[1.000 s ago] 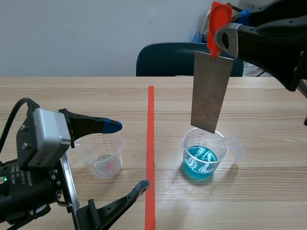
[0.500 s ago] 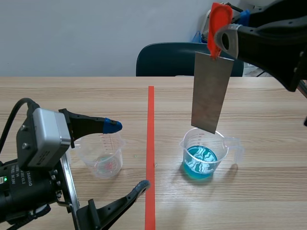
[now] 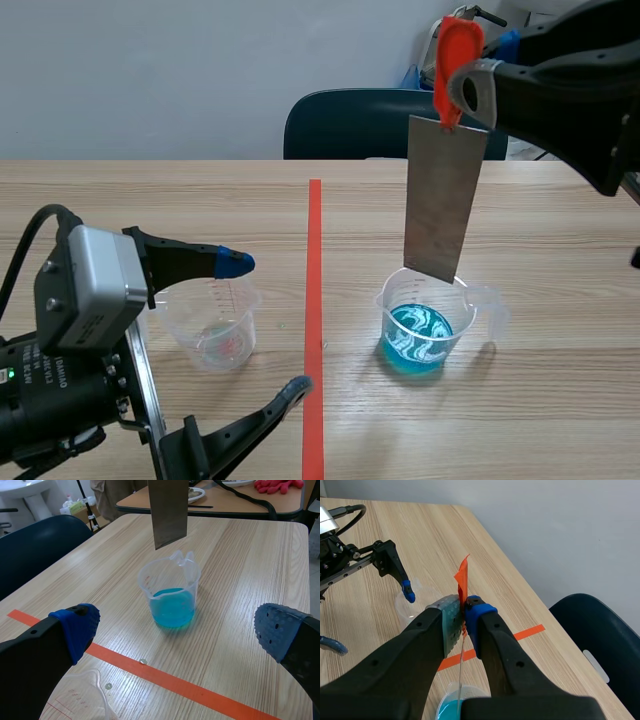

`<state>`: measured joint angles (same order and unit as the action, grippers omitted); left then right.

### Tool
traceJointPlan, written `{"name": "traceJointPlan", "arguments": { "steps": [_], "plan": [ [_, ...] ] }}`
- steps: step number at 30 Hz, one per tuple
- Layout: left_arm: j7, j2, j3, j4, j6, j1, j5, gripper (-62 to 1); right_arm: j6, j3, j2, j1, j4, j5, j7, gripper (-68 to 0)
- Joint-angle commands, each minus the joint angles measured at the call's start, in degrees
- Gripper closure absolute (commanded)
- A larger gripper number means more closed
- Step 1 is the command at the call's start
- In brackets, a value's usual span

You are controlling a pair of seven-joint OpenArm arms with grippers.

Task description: Do the redox reaction experiment

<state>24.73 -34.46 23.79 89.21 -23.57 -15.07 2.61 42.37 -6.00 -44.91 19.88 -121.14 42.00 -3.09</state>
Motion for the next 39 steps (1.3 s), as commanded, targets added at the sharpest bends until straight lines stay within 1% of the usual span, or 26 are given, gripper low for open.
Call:
{"name": "traceJointPlan", "arguments": {
  "steps": [1,3,4,5,6,9,10,11,16,21,27,33,39],
  "plan": [
    [1.0,0.3,-0.7,0.9,0.3,0.3,0.8,-62.3,0.4,-0.7,-0.2,-0.5,-0.2,0.7,0.8,-0.6],
    [1.0,0.3,-0.7,0.9,0.3,0.3,0.8,-62.3,0.4,-0.7,-0.2,-0.5,-0.2,0.7,0.8,-0.6],
    [1.0,0.3,-0.7,0.9,0.3,0.3,0.8,-58.6,0.4,-0.7,-0.2,-0.5,-0.2,0.7,0.8,-0.6],
    [1.0,0.3,-0.7,0.9,0.3,0.3,0.8,-51.2,0.4,-0.7,-0.2,-0.5,-0.2,0.7,0.8,-0.6],
    [1.0,0.3,-0.7,0.9,0.3,0.3,0.8,-42.3,0.4,-0.7,-0.2,-0.5,-0.2,0.7,0.8,-0.6],
    [1.0,0.3,-0.7,0.9,0.3,0.3,0.8,-13.0,0.4,-0.7,-0.2,-0.5,-0.2,0.7,0.8,-0.6],
    [1.0,0.3,-0.7,0.9,0.3,0.3,0.8,-5.3,0.4,-0.7,-0.2,-0.5,-0.2,0.7,0.8,-0.6],
    [1.0,0.3,-0.7,0.9,0.3,0.3,0.8,-1.2,0.4,-0.7,-0.2,-0.5,-0.2,0.7,0.8,-0.6],
    [1.4,1.2,-0.7,0.9,0.3,0.9,1.0,-1.7,0.4,-0.7,-0.2,-0.5,-0.2,0.7,0.8,-0.6],
    [0.6,4.4,-0.7,0.9,0.3,3.2,1.0,-1.7,0.4,-0.7,-0.2,-0.5,-0.2,0.7,0.9,-0.6],
    [-5.0,9.1,-0.6,0.3,0.3,7.1,1.0,-1.7,0.4,-0.7,-0.2,-0.5,-0.2,0.7,0.9,-0.6],
    [-8.6,13.5,-0.4,-2.5,0.3,10.8,0.7,-1.7,0.4,-0.7,-0.2,-0.5,-0.2,0.7,0.9,-0.6],
    [-9.4,15.3,2.7,-7.5,0.3,14.1,0.7,-1.7,0.4,-0.7,-0.2,-0.5,-0.2,0.7,0.9,-0.6]
  ]
}}
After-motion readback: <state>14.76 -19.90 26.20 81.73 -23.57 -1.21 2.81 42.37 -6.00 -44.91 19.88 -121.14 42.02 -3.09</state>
